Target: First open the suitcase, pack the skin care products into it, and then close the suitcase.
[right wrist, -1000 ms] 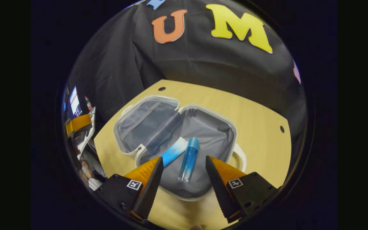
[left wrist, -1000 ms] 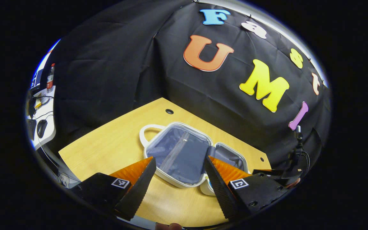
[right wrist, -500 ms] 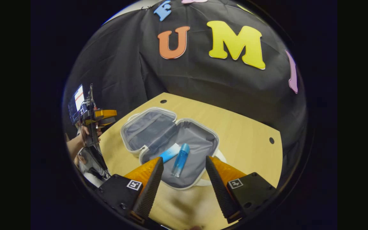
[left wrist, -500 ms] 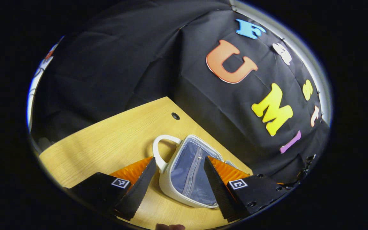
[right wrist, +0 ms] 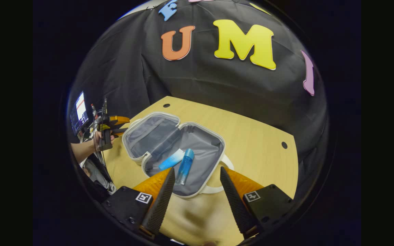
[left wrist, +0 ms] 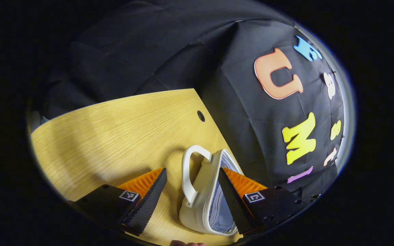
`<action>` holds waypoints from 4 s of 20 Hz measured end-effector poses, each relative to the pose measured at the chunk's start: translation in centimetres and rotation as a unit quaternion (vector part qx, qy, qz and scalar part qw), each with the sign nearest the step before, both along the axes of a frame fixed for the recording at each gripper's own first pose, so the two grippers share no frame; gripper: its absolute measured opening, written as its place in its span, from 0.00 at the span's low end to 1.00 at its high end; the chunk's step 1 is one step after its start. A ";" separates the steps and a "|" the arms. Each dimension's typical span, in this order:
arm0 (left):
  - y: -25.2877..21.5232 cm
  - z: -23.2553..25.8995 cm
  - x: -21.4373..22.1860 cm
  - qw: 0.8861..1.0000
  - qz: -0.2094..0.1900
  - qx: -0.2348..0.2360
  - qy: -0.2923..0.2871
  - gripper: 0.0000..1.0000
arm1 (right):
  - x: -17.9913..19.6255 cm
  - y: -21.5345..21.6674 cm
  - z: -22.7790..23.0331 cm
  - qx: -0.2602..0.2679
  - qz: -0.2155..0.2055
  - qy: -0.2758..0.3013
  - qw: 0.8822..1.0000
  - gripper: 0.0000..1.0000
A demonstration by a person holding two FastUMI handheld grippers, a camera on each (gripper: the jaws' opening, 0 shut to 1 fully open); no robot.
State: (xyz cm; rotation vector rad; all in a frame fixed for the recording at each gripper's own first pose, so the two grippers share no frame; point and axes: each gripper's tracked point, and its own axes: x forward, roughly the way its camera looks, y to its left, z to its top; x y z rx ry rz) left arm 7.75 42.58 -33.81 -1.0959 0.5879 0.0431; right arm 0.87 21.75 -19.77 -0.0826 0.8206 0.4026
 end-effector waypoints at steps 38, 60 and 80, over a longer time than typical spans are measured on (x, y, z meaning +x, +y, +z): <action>-27.8 24.4 4.0 0.959 -0.182 0.092 -0.197 0.12 | -2.7 -11.2 6.4 0.053 -0.141 -0.101 0.983 0.79; -49.3 6.5 -2.3 0.846 -0.398 0.345 -0.080 0.12 | -6.9 -24.9 5.8 0.010 -0.247 -0.092 0.965 0.80; -49.5 12.2 -3.1 0.832 -0.366 0.404 -0.108 0.98 | -3.2 -21.4 6.9 0.037 -0.179 -0.102 0.978 0.81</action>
